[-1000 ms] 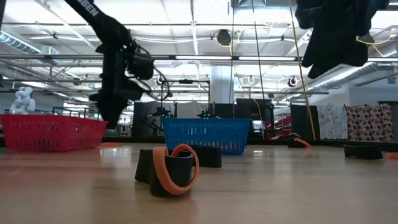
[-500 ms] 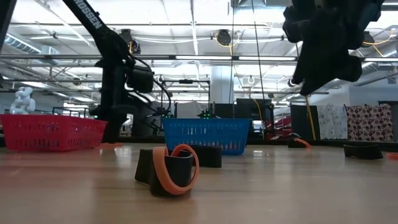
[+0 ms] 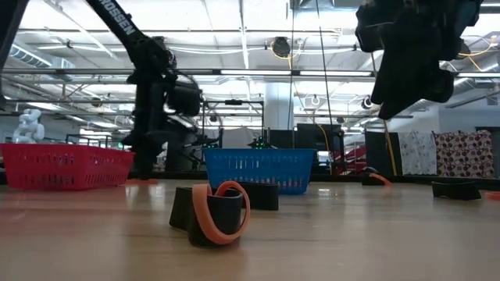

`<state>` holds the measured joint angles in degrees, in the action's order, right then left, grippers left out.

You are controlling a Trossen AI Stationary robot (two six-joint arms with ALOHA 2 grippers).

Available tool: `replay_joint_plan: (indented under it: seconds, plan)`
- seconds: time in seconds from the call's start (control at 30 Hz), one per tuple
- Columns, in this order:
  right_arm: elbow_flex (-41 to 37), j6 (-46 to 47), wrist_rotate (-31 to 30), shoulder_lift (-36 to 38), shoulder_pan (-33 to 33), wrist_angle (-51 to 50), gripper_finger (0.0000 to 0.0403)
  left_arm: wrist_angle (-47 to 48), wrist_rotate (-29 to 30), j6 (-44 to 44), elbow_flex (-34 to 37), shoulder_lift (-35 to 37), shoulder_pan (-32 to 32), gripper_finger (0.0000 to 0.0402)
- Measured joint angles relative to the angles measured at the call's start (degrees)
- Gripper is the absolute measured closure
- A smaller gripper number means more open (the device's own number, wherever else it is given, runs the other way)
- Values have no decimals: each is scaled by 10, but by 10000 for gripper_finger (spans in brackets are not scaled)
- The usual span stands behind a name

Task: Sort rubber bands into baskets

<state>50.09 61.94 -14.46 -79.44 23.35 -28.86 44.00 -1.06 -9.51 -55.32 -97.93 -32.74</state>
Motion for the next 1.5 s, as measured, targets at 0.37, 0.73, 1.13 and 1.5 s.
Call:
replay_joint_plan:
  seconds: [0.37, 0.73, 1.13, 1.5]
  plan:
    - [0, -106, 14, 0, 0, -5, 243, -108, -26, -114, -84, 1, 135, 399]
    - [0, -205, 13, 3, 0, -67, 243, -203, 7, -231, -171, 2, 266, 400]
    - [0, -348, 13, 4, -5, -123, 243, -223, 77, -370, -171, -68, 342, 400]
    - [0, -374, 13, 4, -4, -144, 243, -226, 80, -395, -171, -74, 350, 345]
